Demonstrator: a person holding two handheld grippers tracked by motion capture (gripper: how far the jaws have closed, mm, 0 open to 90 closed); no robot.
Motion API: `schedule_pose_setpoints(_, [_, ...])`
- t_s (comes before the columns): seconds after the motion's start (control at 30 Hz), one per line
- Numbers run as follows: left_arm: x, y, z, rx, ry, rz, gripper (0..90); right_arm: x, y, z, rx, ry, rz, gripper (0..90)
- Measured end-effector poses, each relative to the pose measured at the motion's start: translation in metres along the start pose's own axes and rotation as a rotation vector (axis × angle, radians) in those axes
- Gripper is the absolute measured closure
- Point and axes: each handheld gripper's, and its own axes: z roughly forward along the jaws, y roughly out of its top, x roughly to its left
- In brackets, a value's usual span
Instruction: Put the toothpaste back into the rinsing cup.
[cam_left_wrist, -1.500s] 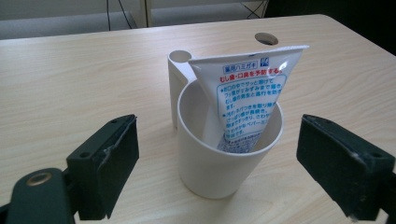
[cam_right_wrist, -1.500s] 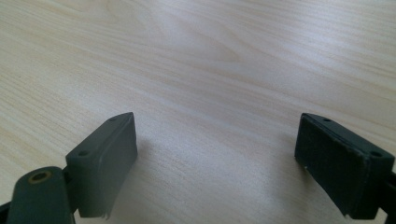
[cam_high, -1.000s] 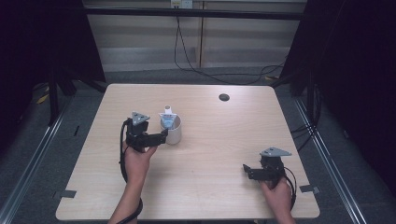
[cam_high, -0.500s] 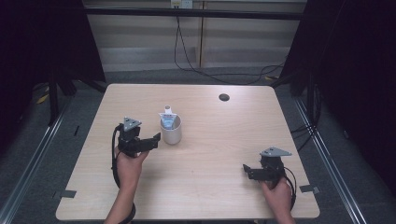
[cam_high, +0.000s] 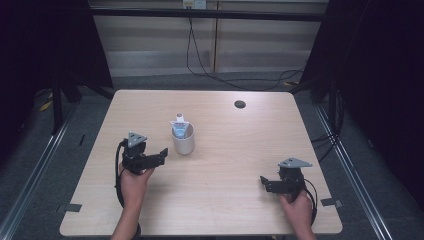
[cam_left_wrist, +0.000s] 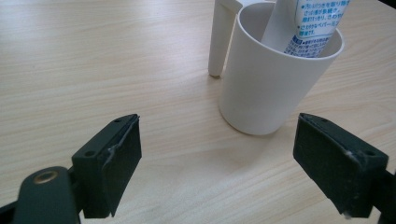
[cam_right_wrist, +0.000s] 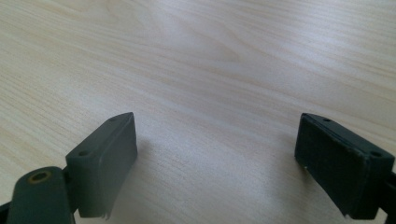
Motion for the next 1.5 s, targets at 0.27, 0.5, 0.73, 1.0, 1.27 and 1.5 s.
schedule_pose_setpoints(0.27, [0.004, -0.011, 0.0, 0.006, -0.005, 0.003, 15.2, 0.0, 0.0, 0.0, 0.0, 0.0, 0.0, 12.4])
schedule_pose_setpoints(0.5, [0.006, -0.019, -0.002, 0.009, -0.005, 0.002, 15.2, 0.0, 0.0, 0.0, 0.0, 0.0, 0.0, 12.4])
schedule_pose_setpoints(0.73, [0.009, -0.027, -0.004, 0.014, -0.002, -0.005, 15.1, 0.0, 0.0, 0.0, 0.0, 0.0, 0.0, 12.4])
schedule_pose_setpoints(1.0, [0.013, -0.036, -0.005, 0.031, 0.002, 0.011, 15.1, 0.0, 0.0, 0.0, 0.0, 0.0, 0.0, 12.3])
schedule_pose_setpoints(1.27, [0.019, -0.047, -0.009, 0.051, 0.013, 0.009, 15.1, 0.0, 0.0, 0.0, 0.0, 0.0, 0.0, 12.4])
schedule_pose_setpoints(1.5, [0.023, -0.054, -0.011, 0.067, 0.025, 0.019, 15.0, 0.0, 0.0, 0.0, 0.0, 0.0, 0.001, 12.3])
